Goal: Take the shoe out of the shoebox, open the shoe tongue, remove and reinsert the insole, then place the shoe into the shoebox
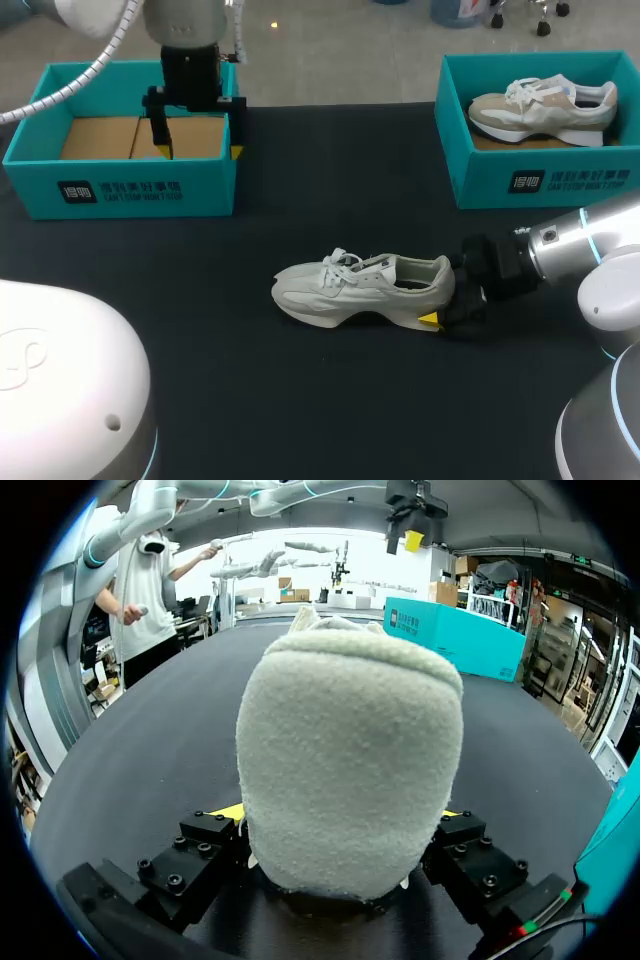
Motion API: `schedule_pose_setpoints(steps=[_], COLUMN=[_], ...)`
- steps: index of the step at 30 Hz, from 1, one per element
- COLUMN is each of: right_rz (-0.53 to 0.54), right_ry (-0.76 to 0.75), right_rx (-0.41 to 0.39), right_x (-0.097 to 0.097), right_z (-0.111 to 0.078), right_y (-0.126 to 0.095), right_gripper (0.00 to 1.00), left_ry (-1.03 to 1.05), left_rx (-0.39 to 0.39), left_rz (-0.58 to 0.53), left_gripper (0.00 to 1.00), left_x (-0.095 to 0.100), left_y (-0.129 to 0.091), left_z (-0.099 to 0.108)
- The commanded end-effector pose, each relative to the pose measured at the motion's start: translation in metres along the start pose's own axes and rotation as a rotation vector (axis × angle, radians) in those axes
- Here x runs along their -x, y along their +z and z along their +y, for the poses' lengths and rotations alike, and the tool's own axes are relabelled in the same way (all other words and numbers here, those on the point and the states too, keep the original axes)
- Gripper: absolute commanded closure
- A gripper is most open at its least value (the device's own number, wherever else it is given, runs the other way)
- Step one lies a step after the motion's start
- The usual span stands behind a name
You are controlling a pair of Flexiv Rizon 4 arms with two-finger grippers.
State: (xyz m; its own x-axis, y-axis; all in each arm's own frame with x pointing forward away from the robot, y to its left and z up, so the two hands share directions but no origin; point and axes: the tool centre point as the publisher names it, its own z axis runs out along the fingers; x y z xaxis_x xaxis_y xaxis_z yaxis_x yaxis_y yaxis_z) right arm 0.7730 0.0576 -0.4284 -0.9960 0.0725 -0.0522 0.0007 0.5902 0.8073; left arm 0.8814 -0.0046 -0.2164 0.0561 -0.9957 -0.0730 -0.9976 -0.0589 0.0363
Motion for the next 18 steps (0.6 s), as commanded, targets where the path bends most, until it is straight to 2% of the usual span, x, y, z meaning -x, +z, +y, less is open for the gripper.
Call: schedule_pose_setpoints(steps=[1,9,18], right_rz=[-0.002,-0.002,-0.002], right_ry=[0.0,0.0,0.0], right_rx=[-0.005,-0.005,-0.005], right_x=[-0.002,-0.002,-0.002], right_z=[-0.001,-0.001,-0.001], right_y=[0.005,0.005,0.005], right_gripper=[1.0,1.0,1.0], left_ry=[-0.003,0.035,0.134], left_rx=[-0.011,-0.054,-0.066], left_rz=[-0.014,-0.046,0.015], left_gripper=[0.0,0.0,0.0], left_x=[-0.017,-0.064,-0.117], left_y=[0.003,0.009,0.024], left_z=[0.01,0.035,0.054])
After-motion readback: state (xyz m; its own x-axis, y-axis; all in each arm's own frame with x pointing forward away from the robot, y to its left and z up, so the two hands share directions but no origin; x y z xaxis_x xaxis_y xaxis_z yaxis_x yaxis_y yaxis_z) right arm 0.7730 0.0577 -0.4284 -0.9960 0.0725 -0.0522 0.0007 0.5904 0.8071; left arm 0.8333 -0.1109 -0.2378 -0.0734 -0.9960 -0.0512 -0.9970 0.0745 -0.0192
